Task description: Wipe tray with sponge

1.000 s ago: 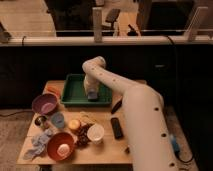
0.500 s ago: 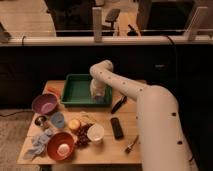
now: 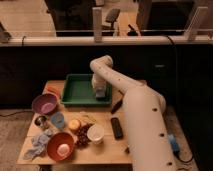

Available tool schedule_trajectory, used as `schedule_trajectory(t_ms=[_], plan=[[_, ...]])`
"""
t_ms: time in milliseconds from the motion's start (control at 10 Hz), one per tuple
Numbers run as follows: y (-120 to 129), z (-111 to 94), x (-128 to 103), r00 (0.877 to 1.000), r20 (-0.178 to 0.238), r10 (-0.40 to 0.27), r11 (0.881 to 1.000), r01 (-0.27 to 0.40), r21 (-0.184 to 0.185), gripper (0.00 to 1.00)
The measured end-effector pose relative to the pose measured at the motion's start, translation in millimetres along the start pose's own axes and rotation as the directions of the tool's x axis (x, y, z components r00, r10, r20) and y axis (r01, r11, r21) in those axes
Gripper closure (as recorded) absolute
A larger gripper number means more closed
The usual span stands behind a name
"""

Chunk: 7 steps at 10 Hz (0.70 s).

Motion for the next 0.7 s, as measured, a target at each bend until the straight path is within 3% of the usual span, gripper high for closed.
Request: schedule_trajectory(t_ms=[300, 700], plan=[[-39, -3, 7, 0.996, -0.008, -0.083, 0.996, 0.084, 0.028, 0.97], [-51, -16, -30, 0.985, -0.005, -0.172, 0.981, 0.172, 0.089, 0.97]])
